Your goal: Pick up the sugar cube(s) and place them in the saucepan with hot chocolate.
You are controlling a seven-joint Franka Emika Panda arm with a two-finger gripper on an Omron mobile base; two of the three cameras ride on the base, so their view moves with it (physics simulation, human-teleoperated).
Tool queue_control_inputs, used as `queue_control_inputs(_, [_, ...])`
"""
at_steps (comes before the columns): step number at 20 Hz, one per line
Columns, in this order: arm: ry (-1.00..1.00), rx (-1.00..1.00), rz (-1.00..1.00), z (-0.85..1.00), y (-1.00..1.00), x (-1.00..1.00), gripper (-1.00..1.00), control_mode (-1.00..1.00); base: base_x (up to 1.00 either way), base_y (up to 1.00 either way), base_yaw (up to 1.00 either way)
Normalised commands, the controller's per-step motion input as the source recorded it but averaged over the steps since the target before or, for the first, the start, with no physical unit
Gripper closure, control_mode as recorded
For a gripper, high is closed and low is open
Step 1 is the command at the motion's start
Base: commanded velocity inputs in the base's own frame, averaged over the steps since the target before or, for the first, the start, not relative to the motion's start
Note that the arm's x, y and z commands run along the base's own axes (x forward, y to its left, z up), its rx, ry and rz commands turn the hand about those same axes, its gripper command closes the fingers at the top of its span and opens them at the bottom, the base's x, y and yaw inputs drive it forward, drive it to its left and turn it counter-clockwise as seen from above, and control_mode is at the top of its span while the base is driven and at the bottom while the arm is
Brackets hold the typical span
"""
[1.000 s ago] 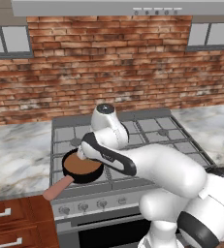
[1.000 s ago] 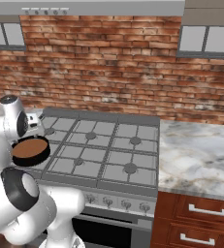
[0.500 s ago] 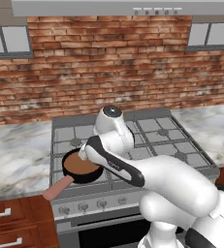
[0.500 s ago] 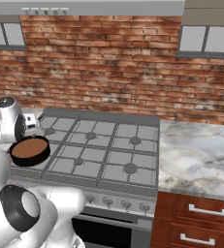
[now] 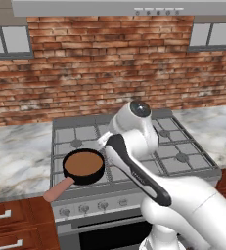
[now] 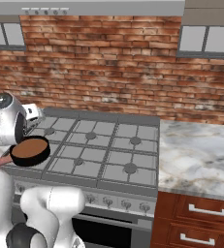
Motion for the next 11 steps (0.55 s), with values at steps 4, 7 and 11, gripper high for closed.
queue_control_inputs(4, [-0.17,0.0,-0.01,0.68,-0.51,-0.53,-1.0,-1.0,0.0,0.0,0.0])
queue_control_inputs(7, [-0.09,0.0,-0.09,0.56,-0.59,-0.67,-1.0,-1.0,0.0,0.0,0.0])
queue_control_inputs(11, [-0.01,0.01,-0.14,0.29,-0.62,-0.66,-1.0,-1.0,0.0,0.0,0.0])
